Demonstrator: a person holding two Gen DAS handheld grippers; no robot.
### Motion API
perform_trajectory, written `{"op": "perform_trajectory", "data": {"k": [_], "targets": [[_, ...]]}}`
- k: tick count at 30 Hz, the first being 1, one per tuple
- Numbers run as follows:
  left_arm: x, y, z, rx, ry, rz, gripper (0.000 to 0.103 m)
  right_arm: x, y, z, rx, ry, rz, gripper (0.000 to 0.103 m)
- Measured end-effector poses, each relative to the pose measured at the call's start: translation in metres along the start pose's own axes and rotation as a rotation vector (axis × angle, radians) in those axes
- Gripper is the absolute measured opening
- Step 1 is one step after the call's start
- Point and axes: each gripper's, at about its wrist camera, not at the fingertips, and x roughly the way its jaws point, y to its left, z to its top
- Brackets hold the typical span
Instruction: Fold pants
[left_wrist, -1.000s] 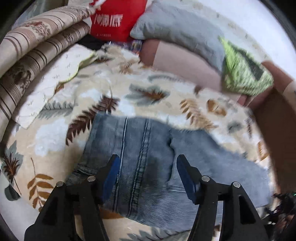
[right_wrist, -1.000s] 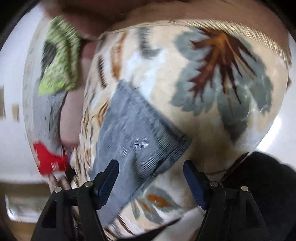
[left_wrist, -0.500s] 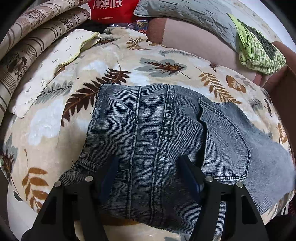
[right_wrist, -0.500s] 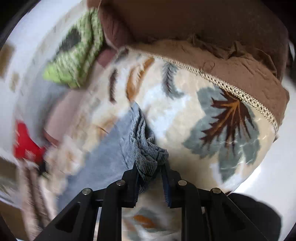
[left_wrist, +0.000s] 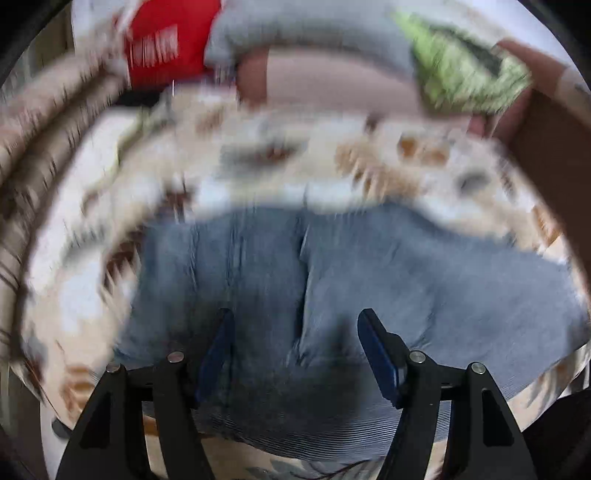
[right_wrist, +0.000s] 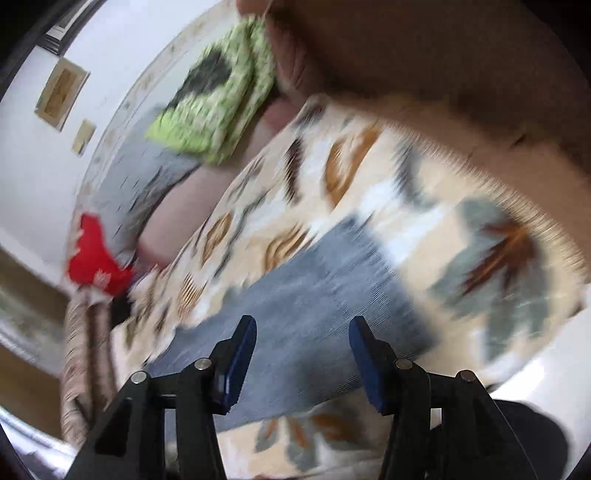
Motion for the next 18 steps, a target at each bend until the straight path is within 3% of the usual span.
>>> {"op": "perform_trajectory", "data": {"k": [1,2,3,4,6,7,8,10,11,13,14,16,17,18], "targets": [[0.018,0.006,-0.007,-0.014,0.062,0.008,0.075,0.009,-0.007,-0.006,0.014,0.033,-0.009,0.056],[0.020,0.011,-0.013,-0.020,0.018,-0.015,0.076,0.029,-0.024,-0.009,0.045,0.103,-0.066,0.053],[0.014,0.009,-0.015,0.005,0.003,-0.009,0.076,0.045,-0.043,-0.012,0.093,0.153,-0.081,0.037],[0.011,0.007,-0.015,0.020,0.010,0.003,0.076,0.043,-0.049,-0.012,0.111,0.130,-0.076,0.030],[0.000,0.007,-0.011,0.019,0.012,0.015,0.076,0.033,-0.046,-0.006,0.114,0.138,-0.080,0.030],[-0.007,0.008,-0.008,0.007,-0.009,0.006,0.076,0.027,-0.036,-0.003,0.069,0.130,-0.121,0.031],[-0.019,0.011,-0.002,-0.009,-0.052,0.000,0.076,0.020,-0.018,0.002,-0.013,0.108,-0.182,0.032],[-0.035,0.014,0.005,-0.030,-0.131,-0.001,0.076,0.014,0.009,0.007,-0.101,0.089,-0.192,0.033],[-0.039,0.015,0.006,-0.029,-0.156,0.011,0.080,0.013,0.029,0.010,-0.144,0.084,-0.169,0.038],[-0.034,0.019,0.007,-0.021,-0.169,0.083,0.085,0.020,0.067,0.013,-0.229,0.096,-0.137,0.072],[-0.018,0.026,0.003,-0.022,-0.127,0.138,0.085,0.031,0.094,0.013,-0.294,0.116,-0.114,0.073],[0.013,0.038,-0.006,-0.050,-0.020,0.174,0.087,0.062,0.148,0.009,-0.420,0.171,-0.058,0.073],[0.022,0.052,-0.016,-0.124,-0.026,0.104,0.089,0.079,0.171,0.007,-0.466,0.209,-0.026,0.073],[0.021,0.056,-0.018,-0.153,-0.042,0.089,0.090,0.093,0.187,0.003,-0.492,0.238,-0.002,0.073]]}}
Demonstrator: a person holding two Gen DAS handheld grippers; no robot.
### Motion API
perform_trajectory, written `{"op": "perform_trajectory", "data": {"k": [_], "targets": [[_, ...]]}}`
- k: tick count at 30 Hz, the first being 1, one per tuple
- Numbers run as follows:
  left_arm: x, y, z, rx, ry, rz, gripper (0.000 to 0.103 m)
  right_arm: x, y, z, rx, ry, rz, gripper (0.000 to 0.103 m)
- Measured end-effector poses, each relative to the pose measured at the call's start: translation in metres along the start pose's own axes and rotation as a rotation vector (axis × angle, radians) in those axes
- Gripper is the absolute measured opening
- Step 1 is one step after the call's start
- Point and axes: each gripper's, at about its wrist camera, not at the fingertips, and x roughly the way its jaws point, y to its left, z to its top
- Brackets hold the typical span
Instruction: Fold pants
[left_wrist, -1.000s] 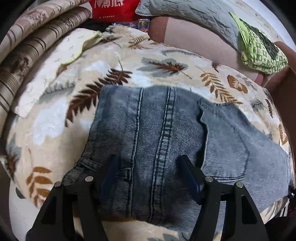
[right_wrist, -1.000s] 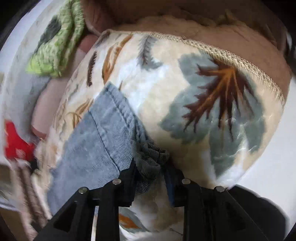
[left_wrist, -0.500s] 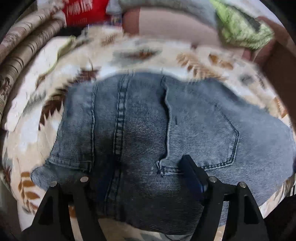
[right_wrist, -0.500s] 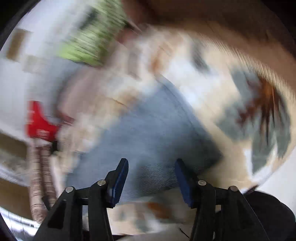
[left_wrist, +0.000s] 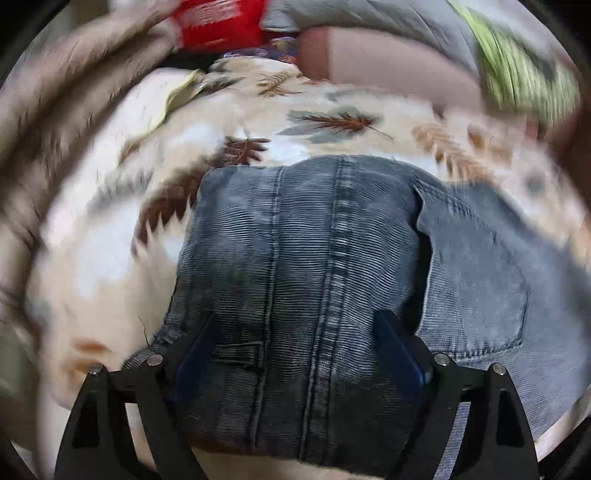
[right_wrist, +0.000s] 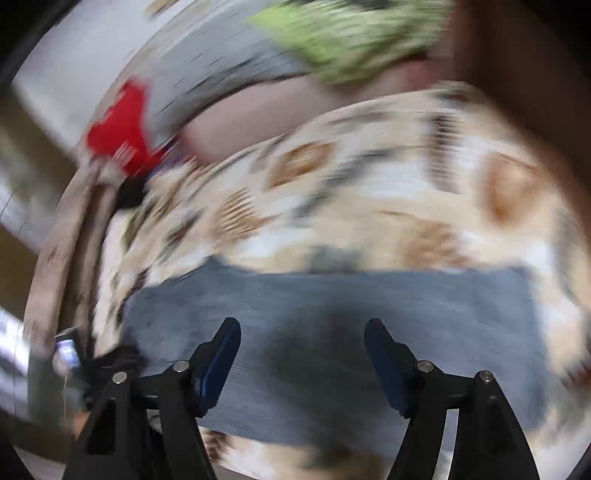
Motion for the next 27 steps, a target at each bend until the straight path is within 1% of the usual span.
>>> {"op": "perform_trajectory", "data": {"k": [1,2,3,4,5,7,9,11,13,14,16,18,19,21,22,23,25,26,27], "targets": [[-0.002,-0.002,0.001,0.018,-0.004,0.011,0.090,0.017,0.020,0.007,-0.043,0.031,0.038,0.073],[-0.002,-0.006,0.002,0.044,-0.011,0.024,0.091,0.039,0.041,0.019,-0.089,0.065,0.055,0.073],[-0.001,-0.006,0.003,0.049,-0.012,0.025,0.091,0.063,0.058,0.031,-0.119,0.102,0.052,0.073],[0.001,-0.004,0.002,0.033,-0.010,0.014,0.091,0.079,0.067,0.040,-0.131,0.119,0.054,0.073],[0.002,-0.001,0.002,0.011,-0.009,-0.002,0.091,0.104,0.082,0.053,-0.147,0.142,0.065,0.073],[0.004,-0.003,0.004,0.018,-0.010,-0.003,0.091,0.143,0.100,0.068,-0.165,0.196,0.077,0.071],[0.004,-0.003,0.004,0.023,-0.015,-0.005,0.092,0.178,0.113,0.077,-0.201,0.256,0.059,0.068],[0.003,-0.002,0.003,0.029,-0.020,-0.011,0.092,0.209,0.124,0.080,-0.247,0.309,0.027,0.062],[0.002,0.000,0.001,0.032,-0.023,-0.019,0.092,0.229,0.123,0.081,-0.254,0.363,0.013,0.013],[0.002,0.000,0.001,0.033,-0.024,-0.021,0.092,0.238,0.128,0.078,-0.286,0.385,-0.001,0.009],[0.002,0.000,0.001,0.034,-0.026,-0.020,0.092,0.239,0.141,0.075,-0.369,0.363,-0.047,0.005],[0.002,-0.001,0.001,0.035,-0.028,-0.013,0.092,0.238,0.142,0.077,-0.387,0.300,-0.094,0.005],[0.002,-0.002,0.001,0.036,-0.029,-0.010,0.093,0.241,0.140,0.076,-0.393,0.284,-0.122,0.005],[0.003,-0.003,0.001,0.037,-0.030,-0.006,0.093,0.256,0.132,0.071,-0.370,0.311,-0.140,0.006],[0.002,-0.002,0.001,0.036,-0.032,-0.006,0.093,0.260,0.126,0.070,-0.347,0.305,-0.121,0.006],[0.002,-0.002,0.001,0.035,-0.033,-0.006,0.093,0.253,0.120,0.071,-0.309,0.272,-0.090,0.006],[0.002,-0.002,0.001,0.036,-0.035,-0.004,0.093,0.238,0.115,0.072,-0.274,0.223,-0.134,0.008],[0.002,-0.002,0.001,0.034,-0.035,-0.004,0.093,0.223,0.113,0.071,-0.272,0.178,-0.174,0.008],[0.002,-0.002,0.001,0.032,-0.035,-0.004,0.093,0.209,0.112,0.071,-0.265,0.145,-0.171,0.008]]}}
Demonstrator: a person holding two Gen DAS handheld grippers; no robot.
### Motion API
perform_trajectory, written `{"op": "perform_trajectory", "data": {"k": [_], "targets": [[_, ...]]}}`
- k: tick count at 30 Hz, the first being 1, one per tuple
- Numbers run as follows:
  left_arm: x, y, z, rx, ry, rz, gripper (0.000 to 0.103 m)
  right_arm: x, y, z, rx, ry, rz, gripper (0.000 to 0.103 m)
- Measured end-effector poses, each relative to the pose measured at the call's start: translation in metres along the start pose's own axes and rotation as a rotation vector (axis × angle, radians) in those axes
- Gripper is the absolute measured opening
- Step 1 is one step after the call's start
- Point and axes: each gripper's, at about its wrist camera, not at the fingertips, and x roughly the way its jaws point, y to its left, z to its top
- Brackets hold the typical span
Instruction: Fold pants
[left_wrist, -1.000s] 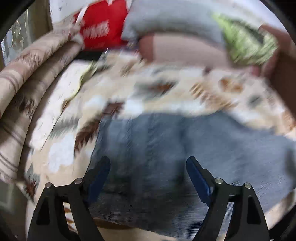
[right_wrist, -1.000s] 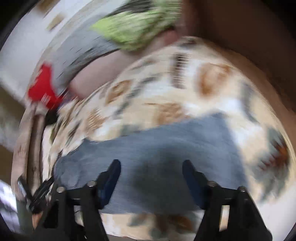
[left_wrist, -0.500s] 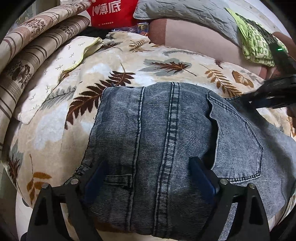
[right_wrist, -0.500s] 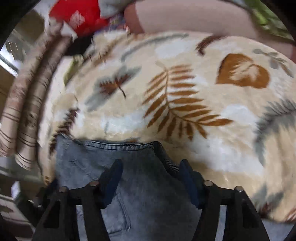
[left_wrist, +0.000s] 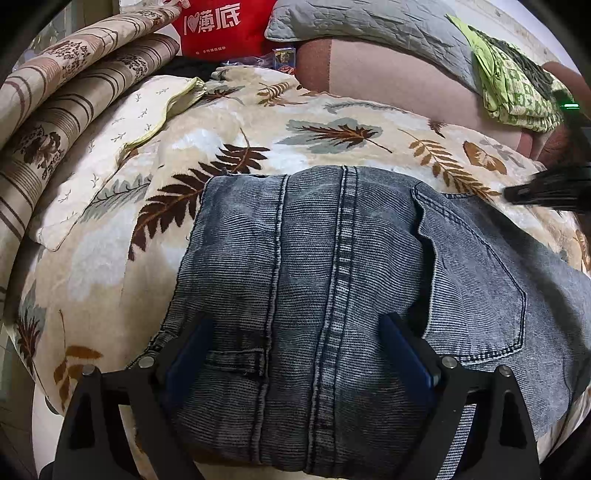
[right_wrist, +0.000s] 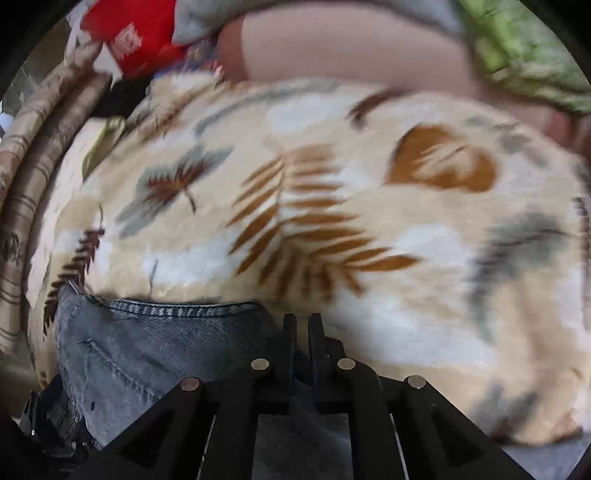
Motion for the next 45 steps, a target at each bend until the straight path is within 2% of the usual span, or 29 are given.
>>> {"op": "perform_trajectory", "data": {"k": [2,5,8,9,10,11,12,13,14,16,19,20,21,23,24,25,27,30,35,37,38,39,40,41,43,45], "targets": [[0.000,0.000,0.000,-0.002,-0.002,0.003,0.093,-0.036,-0.011,-0.020,0.062,-0.063,0.081,0.013],[0.000,0.000,0.000,-0.003,-0.008,0.012,0.094,-0.066,-0.026,-0.063,0.171,-0.051,0.206,0.026],[0.001,-0.001,-0.001,-0.009,-0.015,0.026,0.096,-0.072,-0.053,-0.103,0.275,-0.034,0.263,0.054],[0.001,-0.001,-0.001,-0.008,-0.017,0.029,0.096,-0.069,-0.063,-0.107,0.298,-0.035,0.253,0.070],[0.001,-0.002,-0.001,-0.008,-0.021,0.036,0.097,-0.062,-0.077,-0.115,0.336,-0.036,0.219,0.074],[0.001,-0.003,-0.001,-0.007,-0.023,0.040,0.097,-0.048,-0.098,-0.121,0.382,-0.019,0.172,0.074],[0.001,-0.003,-0.001,-0.004,-0.025,0.044,0.097,-0.036,-0.116,-0.124,0.435,0.013,0.186,0.071],[0.001,-0.003,0.000,0.001,-0.025,0.046,0.097,-0.036,-0.135,-0.130,0.521,-0.005,0.291,0.071],[0.000,-0.002,0.000,0.002,-0.026,0.043,0.097,-0.044,-0.143,-0.132,0.562,-0.027,0.341,0.071],[0.001,-0.001,0.000,-0.005,-0.022,0.036,0.097,-0.075,-0.150,-0.136,0.541,-0.106,0.386,0.071],[0.000,-0.004,0.001,0.006,-0.024,0.052,0.098,-0.109,-0.170,-0.147,0.527,-0.203,0.394,0.075],[0.000,-0.005,0.001,0.009,-0.023,0.057,0.098,-0.113,-0.190,-0.153,0.559,-0.228,0.383,0.076],[0.000,-0.006,0.002,0.013,-0.020,0.063,0.098,-0.110,-0.214,-0.160,0.624,-0.230,0.350,0.079],[0.000,-0.007,0.004,0.011,-0.006,0.071,0.097,-0.087,-0.257,-0.171,0.740,-0.176,0.307,0.079],[-0.001,-0.007,0.005,0.007,0.000,0.075,0.097,-0.075,-0.269,-0.172,0.765,-0.150,0.329,0.075],[-0.004,-0.008,0.007,0.003,0.004,0.084,0.097,-0.071,-0.284,-0.177,0.810,-0.174,0.406,0.074],[-0.017,-0.011,0.009,0.000,-0.015,0.094,0.097,-0.095,-0.283,-0.176,0.794,-0.204,0.422,0.075],[-0.044,-0.025,0.011,0.017,-0.064,0.051,0.097,-0.133,-0.269,-0.185,0.721,-0.282,0.434,0.076],[-0.061,-0.064,0.000,0.106,-0.100,-0.038,0.097,-0.159,-0.248,-0.243,0.713,-0.247,0.488,0.076],[-0.052,-0.082,-0.007,0.164,-0.081,-0.047,0.097,-0.144,-0.243,-0.253,0.727,-0.227,0.496,0.079],[-0.040,-0.090,-0.011,0.202,-0.048,-0.028,0.097,-0.128,-0.248,-0.260,0.741,-0.186,0.458,0.078],[-0.024,-0.097,-0.016,0.240,-0.001,0.006,0.097,-0.112,-0.256,-0.266,0.772,-0.148,0.445,0.072],[-0.013,-0.098,-0.020,0.262,0.033,0.024,0.097,-0.116,-0.260,-0.270,0.799,-0.173,0.462,0.072],[-0.012,-0.097,-0.022,0.259,0.025,0.016,0.098,-0.123,-0.259,-0.268,0.810,-0.185,0.460,0.072],[-0.017,-0.089,-0.022,0.228,0.009,0.000,0.097,-0.143,-0.251,-0.263,0.767,-0.230,0.379,0.072],[-0.023,-0.082,-0.021,0.212,0.007,-0.002,0.097,-0.154,-0.237,-0.257,0.712,-0.243,0.400,0.072]]}}
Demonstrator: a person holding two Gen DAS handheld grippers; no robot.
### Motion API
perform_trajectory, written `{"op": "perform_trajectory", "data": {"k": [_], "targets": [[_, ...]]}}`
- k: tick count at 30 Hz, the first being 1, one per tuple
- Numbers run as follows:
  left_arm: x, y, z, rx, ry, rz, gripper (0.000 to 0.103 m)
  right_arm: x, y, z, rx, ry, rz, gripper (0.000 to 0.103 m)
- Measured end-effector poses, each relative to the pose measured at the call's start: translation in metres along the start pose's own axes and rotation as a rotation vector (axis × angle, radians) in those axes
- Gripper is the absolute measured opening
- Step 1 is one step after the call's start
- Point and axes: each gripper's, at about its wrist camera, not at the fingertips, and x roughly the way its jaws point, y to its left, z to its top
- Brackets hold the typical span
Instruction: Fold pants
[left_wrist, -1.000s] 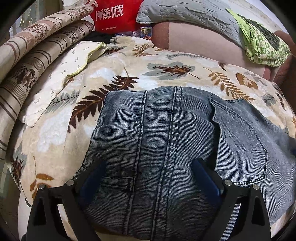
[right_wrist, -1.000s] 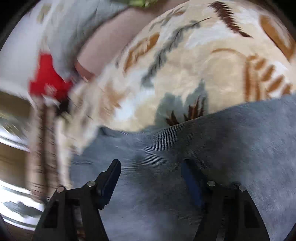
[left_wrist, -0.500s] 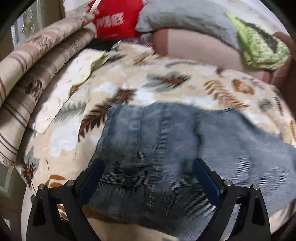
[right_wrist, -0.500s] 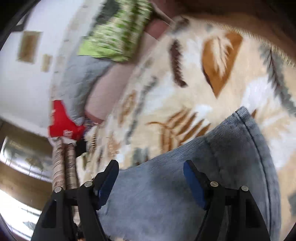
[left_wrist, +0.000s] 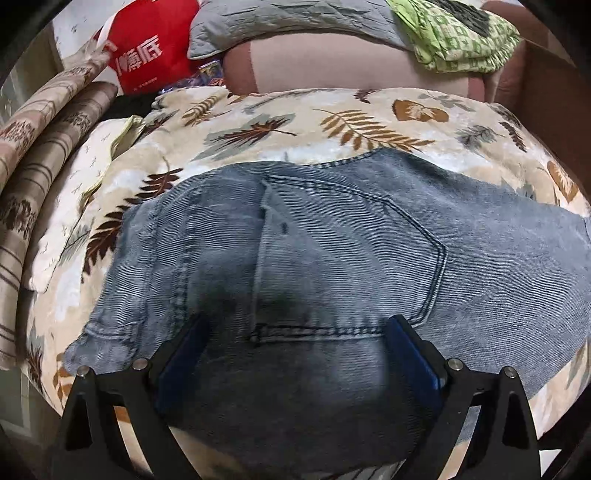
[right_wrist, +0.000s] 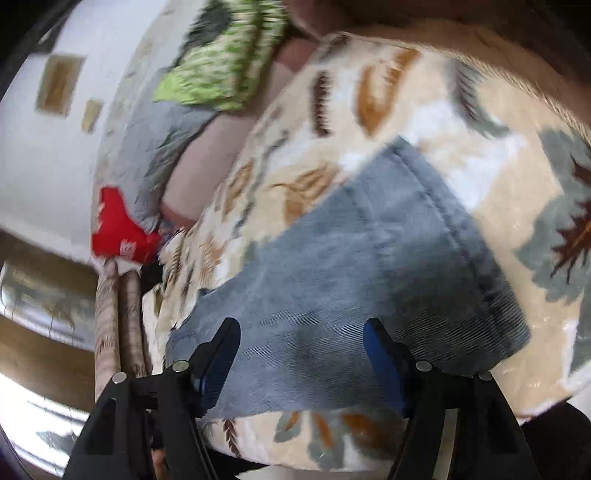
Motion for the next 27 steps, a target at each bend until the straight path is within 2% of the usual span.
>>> {"op": "perform_trajectory", "data": {"k": [2,3,5,7,8,10,14,16,18,20,22,24,27], "targets": [[-0.006,0.007,-0.003,-0.019,-0.021,-0.007,0.097,0.006,0.011,-0.007,-0.024,0.027,0.034,0.074],[-0.006,0.009,-0.003,-0.017,-0.022,-0.005,0.097,0.009,0.012,-0.010,-0.038,0.040,0.018,0.077],[0.008,0.014,-0.006,0.016,0.004,0.033,0.098,0.038,-0.004,-0.009,-0.040,0.082,-0.115,0.075],[0.013,0.019,-0.005,0.008,-0.009,0.016,0.102,0.037,-0.016,-0.006,0.041,0.046,-0.055,0.075],[0.013,0.020,-0.005,0.012,-0.015,0.019,0.103,0.032,-0.012,-0.004,0.058,0.039,-0.059,0.075],[0.015,0.019,-0.004,0.015,-0.021,0.023,0.103,0.021,0.006,-0.005,0.015,0.006,-0.104,0.076],[0.015,0.018,-0.004,0.016,-0.024,0.021,0.103,0.026,0.041,-0.017,-0.023,0.058,0.053,0.076],[0.014,0.019,-0.004,0.019,-0.027,0.021,0.103,0.041,0.039,-0.023,-0.035,0.098,0.073,0.077],[0.014,0.019,-0.004,0.021,-0.028,0.021,0.103,0.071,0.017,-0.033,-0.011,0.158,-0.054,0.074],[0.013,0.020,-0.004,0.015,-0.023,0.017,0.103,0.067,0.006,-0.034,0.094,0.107,0.010,0.073],[0.009,0.021,-0.002,-0.005,-0.012,0.018,0.103,0.051,0.017,-0.033,0.065,0.084,0.009,0.073],[-0.001,0.019,0.003,-0.023,-0.036,0.015,0.102,0.029,0.026,-0.035,0.025,0.029,0.014,0.073],[-0.021,0.010,0.012,-0.034,-0.093,-0.026,0.102,-0.010,0.009,-0.036,0.113,-0.055,0.034,0.074]]}}
